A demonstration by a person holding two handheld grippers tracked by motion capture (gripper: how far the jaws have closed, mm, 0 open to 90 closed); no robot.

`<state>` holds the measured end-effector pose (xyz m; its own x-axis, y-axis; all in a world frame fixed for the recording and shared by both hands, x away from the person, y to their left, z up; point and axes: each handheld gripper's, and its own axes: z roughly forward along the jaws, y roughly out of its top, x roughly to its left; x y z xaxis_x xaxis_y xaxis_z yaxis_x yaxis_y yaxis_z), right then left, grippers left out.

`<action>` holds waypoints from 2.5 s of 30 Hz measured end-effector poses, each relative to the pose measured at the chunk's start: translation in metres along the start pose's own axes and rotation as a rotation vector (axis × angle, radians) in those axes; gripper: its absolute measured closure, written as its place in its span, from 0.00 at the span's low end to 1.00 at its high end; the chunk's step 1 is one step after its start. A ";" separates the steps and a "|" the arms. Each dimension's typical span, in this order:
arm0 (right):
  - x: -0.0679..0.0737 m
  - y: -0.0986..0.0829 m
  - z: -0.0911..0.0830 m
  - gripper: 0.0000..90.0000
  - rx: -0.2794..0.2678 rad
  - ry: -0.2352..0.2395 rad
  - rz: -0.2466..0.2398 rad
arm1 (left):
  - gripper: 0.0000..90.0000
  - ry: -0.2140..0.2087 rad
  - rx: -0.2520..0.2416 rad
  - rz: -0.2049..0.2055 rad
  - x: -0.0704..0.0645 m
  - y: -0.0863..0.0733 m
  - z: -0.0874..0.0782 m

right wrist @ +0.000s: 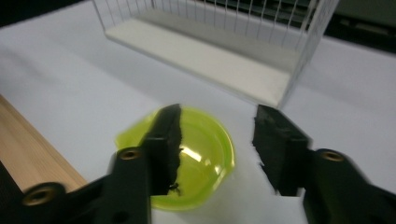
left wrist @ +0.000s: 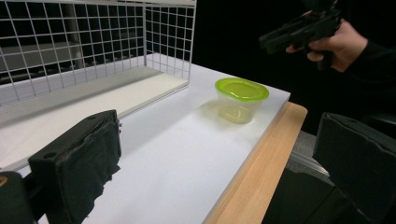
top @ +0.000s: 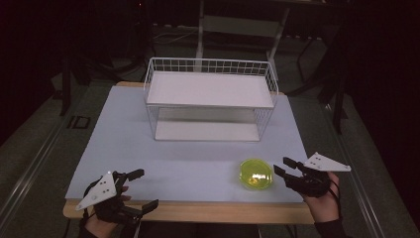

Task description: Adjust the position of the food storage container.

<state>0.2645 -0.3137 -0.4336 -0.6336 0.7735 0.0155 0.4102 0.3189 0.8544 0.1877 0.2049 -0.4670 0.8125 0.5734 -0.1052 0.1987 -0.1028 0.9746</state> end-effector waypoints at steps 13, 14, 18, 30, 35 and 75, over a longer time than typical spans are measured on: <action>-0.028 -0.035 0.037 1.00 0.185 -0.064 0.094 | 0.02 -0.004 -0.003 0.000 -0.001 0.000 0.000; -0.029 -0.037 0.038 1.00 0.190 -0.069 0.105 | 0.02 -0.003 -0.001 0.003 -0.001 0.001 0.000; -0.032 -0.046 0.046 1.00 0.227 -0.059 0.136 | 0.02 -0.005 -0.003 0.004 -0.001 0.001 0.000; -0.018 -0.053 0.072 1.00 0.316 0.044 0.166 | 0.02 -0.008 -0.003 0.006 -0.001 0.001 0.000; -0.009 -0.050 0.082 1.00 0.350 0.052 0.137 | 0.02 -0.009 0.003 0.007 -0.002 0.001 0.000; 0.084 0.002 0.175 1.00 0.386 0.223 0.006 | 0.02 -0.022 0.018 0.019 -0.004 0.001 0.001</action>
<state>0.3267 -0.1523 -0.5212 -0.7390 0.6525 0.1675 0.6024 0.5287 0.5980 0.1854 0.2019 -0.4661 0.8280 0.5533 -0.0910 0.1928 -0.1285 0.9728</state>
